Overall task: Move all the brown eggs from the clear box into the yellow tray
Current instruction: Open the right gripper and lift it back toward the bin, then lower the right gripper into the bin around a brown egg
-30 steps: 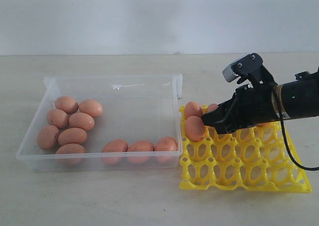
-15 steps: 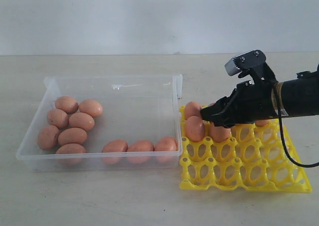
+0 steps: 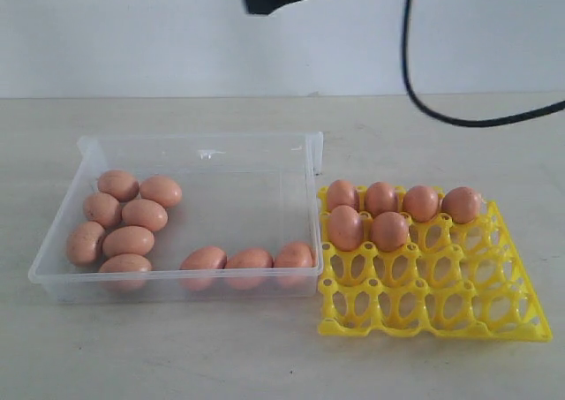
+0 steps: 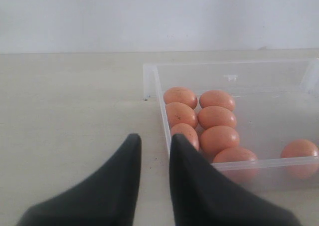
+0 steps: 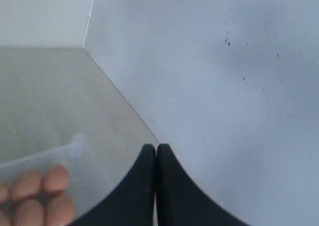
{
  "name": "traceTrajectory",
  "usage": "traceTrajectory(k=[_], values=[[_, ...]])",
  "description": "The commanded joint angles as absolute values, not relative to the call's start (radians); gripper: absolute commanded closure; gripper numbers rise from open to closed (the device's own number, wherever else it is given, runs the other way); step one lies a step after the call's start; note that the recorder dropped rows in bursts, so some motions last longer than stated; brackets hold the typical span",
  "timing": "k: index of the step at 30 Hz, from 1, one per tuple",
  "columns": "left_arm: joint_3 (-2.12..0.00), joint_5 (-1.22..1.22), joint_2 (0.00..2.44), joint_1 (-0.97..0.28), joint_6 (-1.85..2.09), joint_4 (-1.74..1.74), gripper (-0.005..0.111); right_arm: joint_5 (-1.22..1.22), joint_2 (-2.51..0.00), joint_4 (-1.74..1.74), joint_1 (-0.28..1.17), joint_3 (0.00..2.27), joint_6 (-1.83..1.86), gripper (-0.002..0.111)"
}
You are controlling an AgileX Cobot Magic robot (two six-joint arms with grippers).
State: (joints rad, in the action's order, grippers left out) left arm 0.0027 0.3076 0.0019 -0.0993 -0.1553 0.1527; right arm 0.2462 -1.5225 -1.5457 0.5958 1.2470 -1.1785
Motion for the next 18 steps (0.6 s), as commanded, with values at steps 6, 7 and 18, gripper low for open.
traceTrajectory(k=[6, 7, 18], values=[[0.0, 0.306, 0.0, -0.103, -0.165, 0.147, 0.085, -0.608, -1.74, -0.718, 0.91, 1.42, -0.349, 0.108], [0.0, 0.306, 0.0, -0.103, -0.165, 0.147, 0.085, -0.783, -1.806, -0.394, 0.881, 1.522, -0.064, 0.108], [0.0, 0.309, 0.0, -0.103, -0.165, 0.147, 0.085, -1.221, -2.047, 0.388, 0.776, 2.025, 0.376, 0.108]])
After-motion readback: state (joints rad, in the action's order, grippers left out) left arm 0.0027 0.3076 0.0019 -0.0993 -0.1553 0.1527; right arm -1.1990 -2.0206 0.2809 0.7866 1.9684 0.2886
